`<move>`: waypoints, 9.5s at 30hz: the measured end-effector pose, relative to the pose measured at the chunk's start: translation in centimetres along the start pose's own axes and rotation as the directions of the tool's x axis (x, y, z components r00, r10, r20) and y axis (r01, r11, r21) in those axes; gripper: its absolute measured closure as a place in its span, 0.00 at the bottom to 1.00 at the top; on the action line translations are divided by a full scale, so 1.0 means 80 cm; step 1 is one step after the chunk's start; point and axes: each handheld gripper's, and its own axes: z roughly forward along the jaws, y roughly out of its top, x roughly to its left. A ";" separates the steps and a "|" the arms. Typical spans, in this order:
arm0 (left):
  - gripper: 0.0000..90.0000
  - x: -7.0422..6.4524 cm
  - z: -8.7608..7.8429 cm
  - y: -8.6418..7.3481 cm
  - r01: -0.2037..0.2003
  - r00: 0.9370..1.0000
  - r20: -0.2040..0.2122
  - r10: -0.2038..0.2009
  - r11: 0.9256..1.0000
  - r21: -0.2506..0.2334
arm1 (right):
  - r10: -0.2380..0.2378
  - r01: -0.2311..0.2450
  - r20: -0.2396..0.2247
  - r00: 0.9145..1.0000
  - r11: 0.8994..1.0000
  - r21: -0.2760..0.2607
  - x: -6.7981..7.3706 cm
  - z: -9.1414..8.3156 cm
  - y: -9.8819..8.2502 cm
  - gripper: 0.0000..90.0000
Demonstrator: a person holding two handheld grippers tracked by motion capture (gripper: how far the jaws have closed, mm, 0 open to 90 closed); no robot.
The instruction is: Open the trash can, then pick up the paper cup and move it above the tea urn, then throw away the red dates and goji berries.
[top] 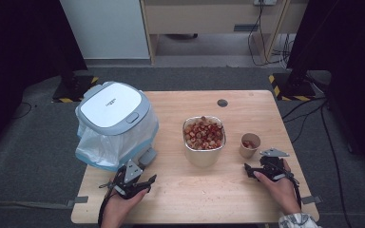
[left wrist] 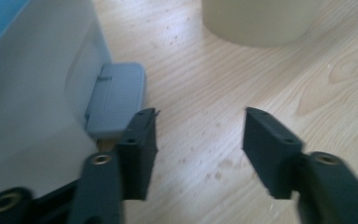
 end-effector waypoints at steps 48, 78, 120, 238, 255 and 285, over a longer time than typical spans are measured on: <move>0.99 0.028 0.069 0.014 -0.066 0.977 -0.199 0.073 0.997 0.044 | 0.002 -0.002 0.000 1.000 1.000 0.002 0.000 -0.001 -0.001 0.06; 0.99 0.030 0.077 0.007 -0.045 0.981 -0.185 0.058 0.996 0.074 | -0.015 0.015 -0.011 1.000 1.000 0.020 -0.002 -0.006 0.004 0.06; 0.99 0.031 0.078 0.007 -0.037 0.982 -0.182 0.049 0.997 0.068 | 0.075 -0.071 0.020 0.997 0.987 -0.144 0.010 0.016 0.062 0.09; 0.99 0.030 0.078 0.008 -0.042 0.981 -0.185 0.053 0.997 0.064 | -0.483 0.473 0.037 0.875 0.835 -0.281 0.040 -0.091 0.317 0.37; 0.99 0.030 0.078 0.007 -0.035 0.982 -0.184 0.046 0.997 0.062 | -0.538 0.508 0.007 0.843 0.792 -0.339 0.041 -0.080 0.324 0.37; 0.99 0.030 0.078 0.008 -0.037 0.982 -0.183 0.049 0.997 0.065 | -0.654 0.623 0.047 0.755 0.694 -0.361 0.074 -0.092 0.349 0.36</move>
